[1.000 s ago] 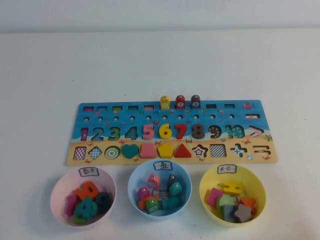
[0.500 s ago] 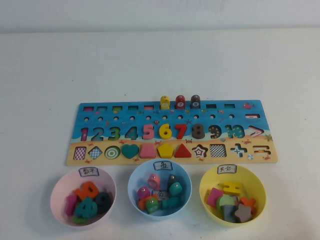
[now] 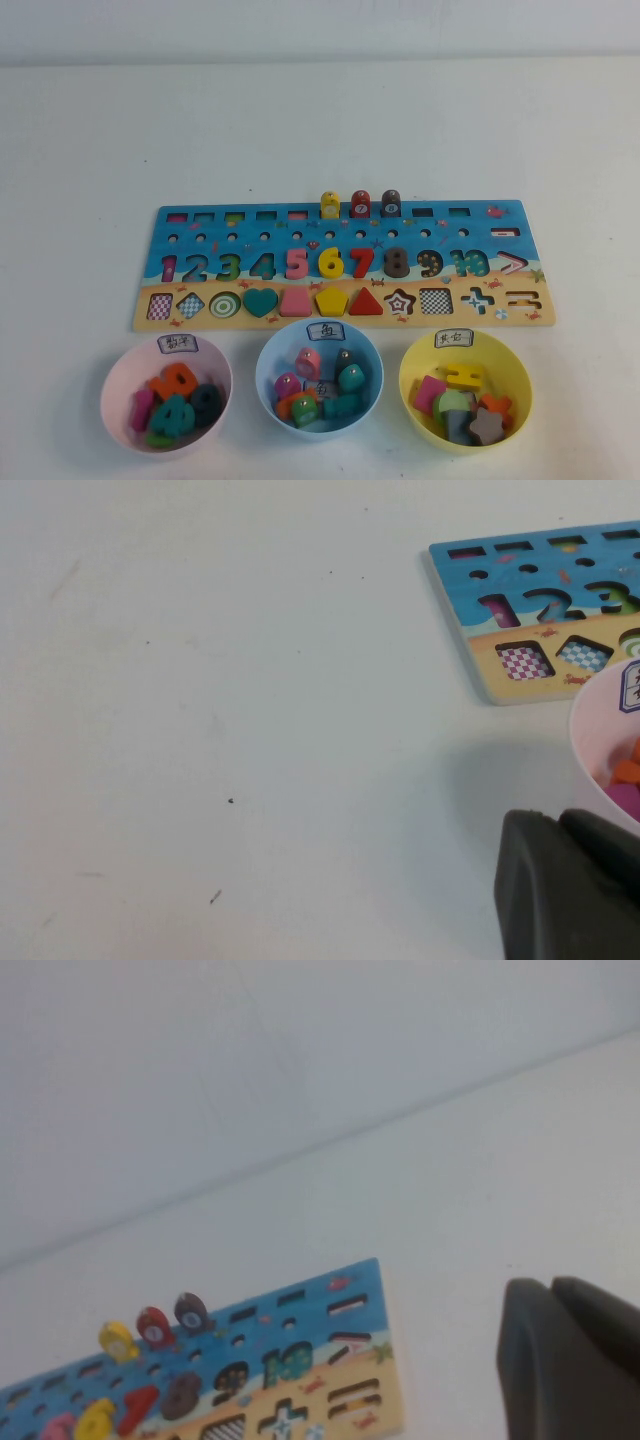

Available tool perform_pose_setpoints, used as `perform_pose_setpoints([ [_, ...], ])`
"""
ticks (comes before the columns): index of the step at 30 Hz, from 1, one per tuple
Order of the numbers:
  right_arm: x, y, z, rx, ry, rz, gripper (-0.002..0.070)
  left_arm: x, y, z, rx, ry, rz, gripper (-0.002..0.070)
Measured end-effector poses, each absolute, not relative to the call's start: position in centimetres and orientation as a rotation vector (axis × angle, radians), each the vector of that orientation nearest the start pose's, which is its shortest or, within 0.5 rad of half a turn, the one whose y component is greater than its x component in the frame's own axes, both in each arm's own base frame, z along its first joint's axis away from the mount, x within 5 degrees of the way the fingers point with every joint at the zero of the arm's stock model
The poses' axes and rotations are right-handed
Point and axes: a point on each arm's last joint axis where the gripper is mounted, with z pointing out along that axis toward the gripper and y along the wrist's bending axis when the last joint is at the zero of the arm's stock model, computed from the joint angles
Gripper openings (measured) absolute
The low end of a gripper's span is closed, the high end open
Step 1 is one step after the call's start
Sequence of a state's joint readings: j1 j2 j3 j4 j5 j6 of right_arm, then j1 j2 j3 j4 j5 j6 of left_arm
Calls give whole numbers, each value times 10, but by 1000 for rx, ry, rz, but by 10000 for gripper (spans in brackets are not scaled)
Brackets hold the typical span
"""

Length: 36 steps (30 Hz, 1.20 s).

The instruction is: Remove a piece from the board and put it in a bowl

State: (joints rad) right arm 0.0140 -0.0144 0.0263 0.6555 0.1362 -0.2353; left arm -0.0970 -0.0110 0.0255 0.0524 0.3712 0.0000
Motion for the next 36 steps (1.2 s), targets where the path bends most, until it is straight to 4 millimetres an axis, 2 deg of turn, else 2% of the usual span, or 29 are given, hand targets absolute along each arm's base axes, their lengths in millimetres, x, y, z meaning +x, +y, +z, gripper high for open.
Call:
perform_pose_setpoints([
  [4, 56, 9, 197, 341, 1574, 494, -17, 53, -3, 172, 123, 1865, -15, -3],
  [10, 56, 9, 198, 376, 1556, 535, -17, 53, -3, 172, 118, 1865, -19, -3],
  [15, 56, 11, 199, 471, 1536, 664, -17, 53, -3, 172, 123, 1865, -15, -3],
  [17, 54, 14, 204, 457, 1542, 706, -17, 53, -3, 172, 123, 1865, -15, -3],
  [21, 56, 23, 235, 390, 1608, 762, -17, 53, -3, 172, 123, 1865, -15, -3],
  [26, 75, 34, 266, 249, 1849, 753, -17, 53, -3, 172, 123, 1865, -15, -3],
  [29, 93, 40, 282, 153, 2016, 734, -17, 53, -3, 172, 123, 1865, -15, -3],
  [36, 147, 45, 292, 39, 2362, 715, -17, 53, -3, 172, 118, 1865, -19, -3],
])
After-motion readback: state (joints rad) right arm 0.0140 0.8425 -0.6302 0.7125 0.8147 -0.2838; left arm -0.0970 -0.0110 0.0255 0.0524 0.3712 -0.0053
